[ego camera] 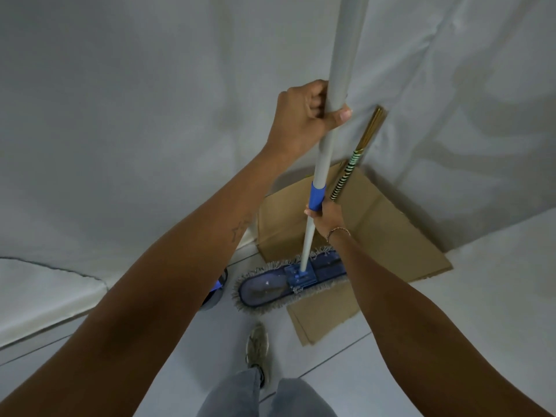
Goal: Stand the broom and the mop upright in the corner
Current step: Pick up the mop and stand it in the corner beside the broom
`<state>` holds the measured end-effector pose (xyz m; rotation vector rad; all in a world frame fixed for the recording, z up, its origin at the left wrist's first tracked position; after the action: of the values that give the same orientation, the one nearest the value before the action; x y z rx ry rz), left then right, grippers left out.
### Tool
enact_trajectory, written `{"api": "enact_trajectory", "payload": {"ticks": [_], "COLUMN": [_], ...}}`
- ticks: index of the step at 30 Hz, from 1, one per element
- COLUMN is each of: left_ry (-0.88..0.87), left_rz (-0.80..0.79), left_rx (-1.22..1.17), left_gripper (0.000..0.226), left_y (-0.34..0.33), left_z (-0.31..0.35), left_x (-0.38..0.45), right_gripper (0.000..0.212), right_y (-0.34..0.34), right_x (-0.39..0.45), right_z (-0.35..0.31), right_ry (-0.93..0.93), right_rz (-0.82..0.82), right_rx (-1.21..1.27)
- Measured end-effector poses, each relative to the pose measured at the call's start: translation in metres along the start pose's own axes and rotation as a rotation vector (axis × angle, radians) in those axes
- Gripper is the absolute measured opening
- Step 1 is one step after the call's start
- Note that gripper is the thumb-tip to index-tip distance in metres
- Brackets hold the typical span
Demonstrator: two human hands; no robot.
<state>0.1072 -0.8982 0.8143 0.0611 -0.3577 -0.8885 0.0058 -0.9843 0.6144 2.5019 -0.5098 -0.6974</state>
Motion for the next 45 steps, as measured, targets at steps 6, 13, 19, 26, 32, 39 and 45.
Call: {"api": "enact_trajectory", "payload": {"ticks": [6,13,19,26,32,39,45], "left_ry": [0.050,0.105,0.213,0.315,0.338,0.325,0.316], "left_rz": [0.012,0.081,0.148,0.219,0.289,0.247,0.255], "left_rx": [0.041,0.065,0.075,0.120,0.136,0.205,0.236], "left_gripper": [0.033,0.033,0.033,0.034,0.034,0.032,0.030], "left_y": [-0.010,-0.033,-0.067,-0.086,-0.067,-0.058,-0.049], "left_z": [-0.034,-0.065,-0.082,-0.113,-0.121,-0.134,-0.159], "left_x": [0.026,0.046,0.058,0.065,0.096,0.115,0.121], "right_gripper": [0.031,0.032,0.033,0.035,0.035,0.039,0.040], "right_y": [0.010,0.025,0.036,0.036,0.041,0.042,0.036], "right_x": [0.035,0.068,0.088,0.117,0.148,0.171,0.188], "right_z": [0.013,0.041,0.069,0.098,0.084,0.080,0.078], "right_ry": [-0.051,-0.067,-0.032,0.007,0.101,0.122,0.134], "right_rz": [-0.046,-0.153,-0.260,-0.357,-0.340,-0.364,-0.422], "right_rx": [-0.056,-0.042,-0.067,-0.059,-0.051,-0.106,-0.134]}}
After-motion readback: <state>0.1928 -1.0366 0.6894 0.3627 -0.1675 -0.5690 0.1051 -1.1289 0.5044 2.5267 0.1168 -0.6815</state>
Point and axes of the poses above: each hand's wrist, its own x-axis towards the middle knuckle, its own y-axis out of the back of the hand, z = x × y, the point moved 2 cm from there along x, towards the middle knuckle, and after that the axes turned 12 degrees about -z, right-handed, at the moved point
